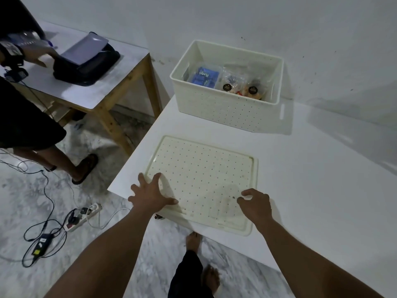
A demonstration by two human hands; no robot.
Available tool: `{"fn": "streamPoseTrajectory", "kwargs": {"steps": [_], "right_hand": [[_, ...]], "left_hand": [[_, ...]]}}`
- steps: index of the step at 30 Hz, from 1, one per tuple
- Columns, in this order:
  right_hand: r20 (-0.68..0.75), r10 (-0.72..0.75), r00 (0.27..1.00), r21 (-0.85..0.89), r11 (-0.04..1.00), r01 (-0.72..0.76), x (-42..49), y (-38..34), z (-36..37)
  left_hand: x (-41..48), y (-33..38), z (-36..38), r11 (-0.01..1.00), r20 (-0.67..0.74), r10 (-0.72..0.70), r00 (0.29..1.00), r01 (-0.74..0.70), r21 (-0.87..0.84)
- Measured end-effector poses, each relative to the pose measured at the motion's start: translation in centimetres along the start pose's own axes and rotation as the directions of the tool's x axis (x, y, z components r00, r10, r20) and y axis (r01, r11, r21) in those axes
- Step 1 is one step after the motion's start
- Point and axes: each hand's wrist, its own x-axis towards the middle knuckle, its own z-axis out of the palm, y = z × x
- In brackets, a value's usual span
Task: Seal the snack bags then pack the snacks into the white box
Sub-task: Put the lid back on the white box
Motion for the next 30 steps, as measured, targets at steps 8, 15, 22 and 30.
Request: {"fn": "streamPoseTrajectory", "kwargs": {"steps": [8,15,22,30], "right_hand": [[-0.225,-0.030,0.974,0.032,0.999,0.038,-1.2,-1.1,-3.5],[-0.495,-0.269,0.826,-0.027,0.955,0.295,-1.3,-4.9,-8.3],[-0.566,-0.330,0.756,-0.054,0.929,0.366,1.7,-10.8,-12.3],[-0.536,-0.271,0.799,-0.053,0.956,0.288,8.1,-15.1,-13.0]], "left_hand": [[-0.7,1.2,-2.7,0.996,-0.045,0.084,0.995,-0.085,-0.016],[-1.3,6.1,-8.7,0.960,-0.277,0.227,0.934,-0.263,-0.099],[1.5,10.3,-15.3,0.928,-0.362,0.277,0.890,-0.345,-0.137],[9.2,14.3,-17.3,0.929,-0.337,0.313,0.888,-0.360,-0.086]]}}
